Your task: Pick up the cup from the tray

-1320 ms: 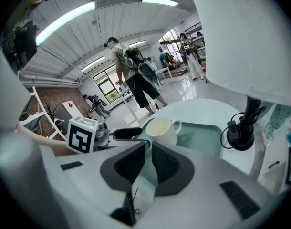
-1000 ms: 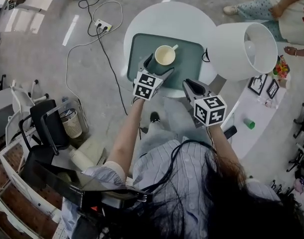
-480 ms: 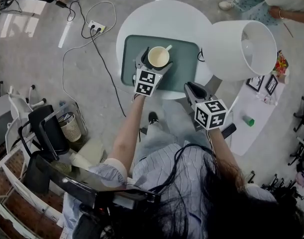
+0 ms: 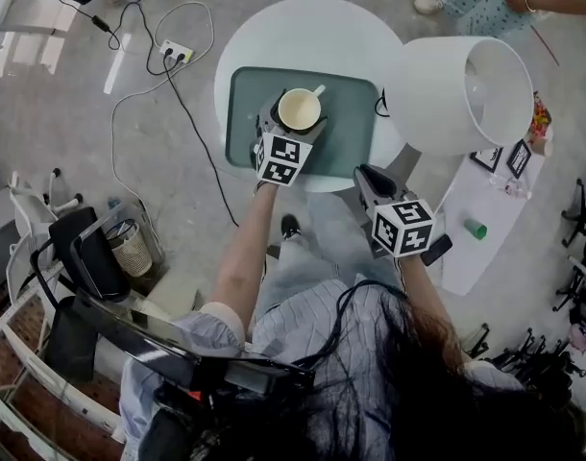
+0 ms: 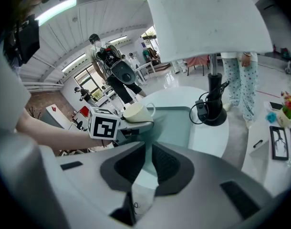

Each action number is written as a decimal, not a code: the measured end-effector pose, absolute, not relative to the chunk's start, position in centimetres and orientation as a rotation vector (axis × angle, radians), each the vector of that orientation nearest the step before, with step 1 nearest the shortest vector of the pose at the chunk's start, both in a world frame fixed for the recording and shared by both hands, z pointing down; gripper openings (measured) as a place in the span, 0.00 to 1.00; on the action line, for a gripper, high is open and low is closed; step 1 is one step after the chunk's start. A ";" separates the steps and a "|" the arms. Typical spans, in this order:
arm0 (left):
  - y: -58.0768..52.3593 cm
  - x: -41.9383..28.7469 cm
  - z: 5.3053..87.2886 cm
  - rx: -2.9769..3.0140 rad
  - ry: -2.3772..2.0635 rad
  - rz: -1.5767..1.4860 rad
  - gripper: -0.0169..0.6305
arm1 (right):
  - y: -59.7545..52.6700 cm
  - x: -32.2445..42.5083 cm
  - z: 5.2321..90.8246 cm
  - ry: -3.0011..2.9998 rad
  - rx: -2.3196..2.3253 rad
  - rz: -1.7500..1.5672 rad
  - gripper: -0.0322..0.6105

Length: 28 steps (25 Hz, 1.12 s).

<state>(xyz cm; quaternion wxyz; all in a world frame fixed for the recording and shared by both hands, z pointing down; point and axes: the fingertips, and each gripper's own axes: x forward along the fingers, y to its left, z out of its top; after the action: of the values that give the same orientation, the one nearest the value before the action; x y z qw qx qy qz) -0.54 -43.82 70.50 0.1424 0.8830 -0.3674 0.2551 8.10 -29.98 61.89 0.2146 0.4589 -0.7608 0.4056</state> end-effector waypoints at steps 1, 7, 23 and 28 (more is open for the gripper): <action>-43.6 -0.5 70.5 2.553 -1.046 0.746 0.74 | -30.0 8.0 61.8 -2.113 1.274 1.124 0.14; -42.6 -0.9 68.6 2.576 -1.061 0.741 0.74 | -30.8 7.1 61.1 -2.146 1.268 1.101 0.14; -37.6 -5.2 57.4 2.717 -1.055 0.717 0.74 | -29.7 2.1 58.0 -2.266 1.240 1.026 0.14; -34.6 -6.4 54.7 2.727 -1.056 0.724 0.74 | -28.3 1.5 57.4 -2.296 1.227 0.996 0.14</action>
<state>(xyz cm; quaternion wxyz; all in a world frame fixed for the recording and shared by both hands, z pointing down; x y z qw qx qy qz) -6.36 -34.56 54.75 0.0644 0.9033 -0.3498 0.2399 1.47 -28.30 57.38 0.1764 0.4332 -0.8108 0.3519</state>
